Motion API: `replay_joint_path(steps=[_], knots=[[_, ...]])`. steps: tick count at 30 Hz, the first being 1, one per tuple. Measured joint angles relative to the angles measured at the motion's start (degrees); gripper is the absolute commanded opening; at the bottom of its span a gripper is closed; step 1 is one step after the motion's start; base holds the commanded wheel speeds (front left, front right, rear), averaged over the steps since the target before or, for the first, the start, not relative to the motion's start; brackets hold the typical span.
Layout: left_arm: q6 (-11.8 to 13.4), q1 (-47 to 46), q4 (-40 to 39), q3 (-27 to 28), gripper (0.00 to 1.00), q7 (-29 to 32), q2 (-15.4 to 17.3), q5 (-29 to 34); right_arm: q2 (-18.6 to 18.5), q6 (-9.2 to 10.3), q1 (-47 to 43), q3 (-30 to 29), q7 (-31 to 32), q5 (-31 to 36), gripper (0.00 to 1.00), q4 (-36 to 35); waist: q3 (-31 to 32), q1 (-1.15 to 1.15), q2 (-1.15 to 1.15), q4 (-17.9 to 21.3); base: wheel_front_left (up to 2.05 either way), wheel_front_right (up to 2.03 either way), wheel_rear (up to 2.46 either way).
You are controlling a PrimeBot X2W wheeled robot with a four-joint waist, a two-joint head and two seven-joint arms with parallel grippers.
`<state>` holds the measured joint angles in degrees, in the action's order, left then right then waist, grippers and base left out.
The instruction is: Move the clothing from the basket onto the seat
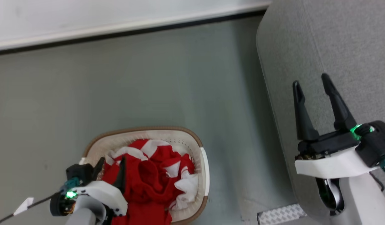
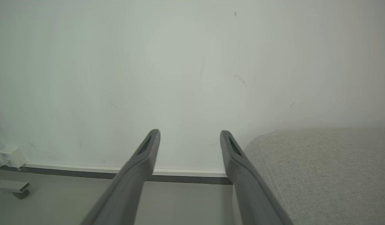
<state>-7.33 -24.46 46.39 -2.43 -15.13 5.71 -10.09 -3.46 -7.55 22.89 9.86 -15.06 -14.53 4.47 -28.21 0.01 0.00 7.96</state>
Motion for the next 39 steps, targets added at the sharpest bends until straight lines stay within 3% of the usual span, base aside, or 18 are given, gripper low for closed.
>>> replay_joint_path(steps=[6,14,24,39], knots=[[-0.04,-6.40,10.28,-8.04,1.00,1.29,1.55,-6.06,0.29,0.00,2.77,-0.57,0.01,-0.01,1.00,-2.01,-5.05,0.00,0.00,1.53,0.00,0.00,0.00],[-0.20,-13.03,16.49,-16.07,1.00,5.16,4.72,-13.61,0.43,0.00,5.30,-0.88,0.01,-0.18,1.00,-5.17,-10.79,-0.01,0.00,3.80,0.00,0.00,0.00],[-0.20,-19.25,20.94,-21.51,1.00,9.66,7.98,-19.89,0.45,0.00,9.16,-1.92,0.00,-1.13,1.00,-9.81,-17.94,-0.01,0.00,5.75,0.00,0.00,0.00],[-0.21,-25.77,25.35,-26.38,1.00,17.17,10.49,-22.34,0.47,0.00,11.75,-0.94,0.01,-1.36,1.00,-13.19,-25.81,-0.01,0.00,7.45,0.00,0.00,0.00]])
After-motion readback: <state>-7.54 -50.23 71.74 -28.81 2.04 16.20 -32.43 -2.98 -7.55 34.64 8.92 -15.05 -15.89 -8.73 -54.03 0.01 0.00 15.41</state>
